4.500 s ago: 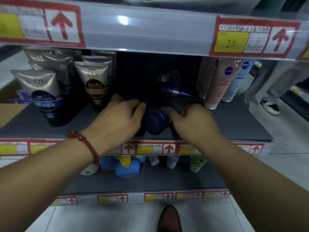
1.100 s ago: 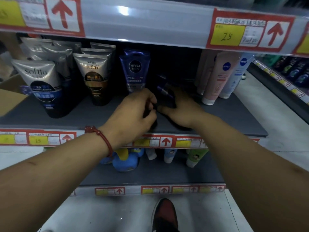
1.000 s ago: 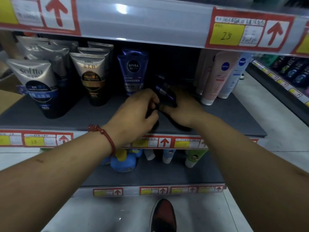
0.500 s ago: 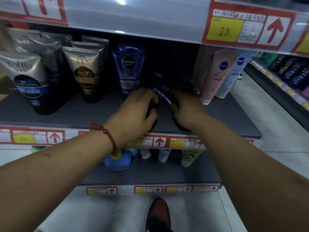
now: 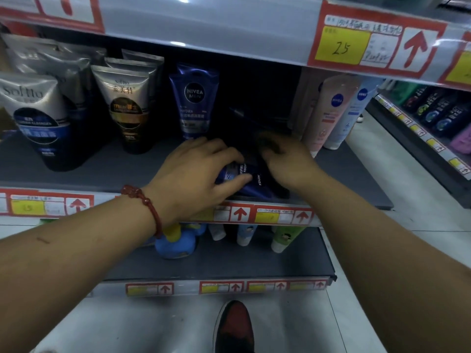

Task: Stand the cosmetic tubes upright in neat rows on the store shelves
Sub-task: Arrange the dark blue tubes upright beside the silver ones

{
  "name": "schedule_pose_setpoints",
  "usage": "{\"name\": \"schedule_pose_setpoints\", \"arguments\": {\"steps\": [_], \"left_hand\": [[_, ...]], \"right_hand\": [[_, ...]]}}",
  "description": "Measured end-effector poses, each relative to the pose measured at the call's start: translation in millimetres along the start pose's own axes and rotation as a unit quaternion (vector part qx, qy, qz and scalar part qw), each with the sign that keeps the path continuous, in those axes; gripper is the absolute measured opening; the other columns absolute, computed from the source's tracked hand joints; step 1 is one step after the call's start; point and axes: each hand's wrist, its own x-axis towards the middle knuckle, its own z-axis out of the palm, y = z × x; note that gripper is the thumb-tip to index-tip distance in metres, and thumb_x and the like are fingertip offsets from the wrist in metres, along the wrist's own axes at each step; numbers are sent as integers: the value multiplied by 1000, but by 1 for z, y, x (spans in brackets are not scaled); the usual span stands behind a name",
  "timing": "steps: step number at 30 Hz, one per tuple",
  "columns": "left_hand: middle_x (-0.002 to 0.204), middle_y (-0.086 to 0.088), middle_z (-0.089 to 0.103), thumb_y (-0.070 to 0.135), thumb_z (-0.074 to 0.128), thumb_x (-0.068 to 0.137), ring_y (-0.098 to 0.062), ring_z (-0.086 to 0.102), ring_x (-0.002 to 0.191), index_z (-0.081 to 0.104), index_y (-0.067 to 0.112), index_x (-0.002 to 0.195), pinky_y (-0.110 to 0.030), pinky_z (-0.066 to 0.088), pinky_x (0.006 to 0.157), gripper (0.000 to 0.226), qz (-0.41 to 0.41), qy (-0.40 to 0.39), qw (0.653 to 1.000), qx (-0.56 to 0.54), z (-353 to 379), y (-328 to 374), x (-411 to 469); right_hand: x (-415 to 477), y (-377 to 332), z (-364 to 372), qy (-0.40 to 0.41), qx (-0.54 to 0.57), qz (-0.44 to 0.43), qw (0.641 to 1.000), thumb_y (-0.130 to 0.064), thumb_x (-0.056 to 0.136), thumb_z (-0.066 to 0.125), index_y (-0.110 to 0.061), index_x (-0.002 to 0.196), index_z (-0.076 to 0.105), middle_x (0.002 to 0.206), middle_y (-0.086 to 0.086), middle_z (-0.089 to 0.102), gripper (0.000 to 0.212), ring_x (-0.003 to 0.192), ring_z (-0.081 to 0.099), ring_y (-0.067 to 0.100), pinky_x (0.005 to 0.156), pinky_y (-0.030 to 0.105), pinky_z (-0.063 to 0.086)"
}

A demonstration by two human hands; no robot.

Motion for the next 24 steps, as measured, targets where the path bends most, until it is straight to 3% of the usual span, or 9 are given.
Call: {"name": "schedule_pose_setpoints", "arguments": {"steps": [3,8,12,16,24], "left_hand": [[104,3,66,65,43,93,-24,61,95,67,27,117,-41,50,83,51,-6,8,1000,11,-5,-12,-4],[107,1,68,64,45,93,-25,62,96,68,23,118,-41,51,84,53,-1,11,1000,14,-17,-36,-14],[107,2,68,60,49,93,-23,61,95,70,22,115,-39,50,83,49,-11,31,999,-1,-14,-39,-19],[104,3,68,59,51,91,-22,60,94,70,22,112,-36,49,81,46,-23,47,999,-6,-10,-38,-18],[106,5,66,61,48,91,-21,58,95,68,25,114,-34,48,81,48,-38,33,999,-10,-10,-35,-17]], "right_hand": [[23,7,19,-12,-95,4,995,-35,103,44,-20,150,37,151,9,43,51,134,44,28,94,26,36],[48,19,42,-25,-115,20,993,-52,99,40,-20,158,14,165,9,8,72,150,14,29,120,40,22],[65,21,50,-46,-183,10,982,-57,99,29,-21,159,3,166,7,-5,75,153,-3,29,122,43,5],[69,17,49,-68,-191,30,979,-64,97,24,-17,158,-3,166,4,-4,81,153,-2,25,123,42,1],[55,12,47,-13,-175,5,985,-72,90,27,-27,155,23,159,6,31,79,145,29,28,118,48,23]]}}
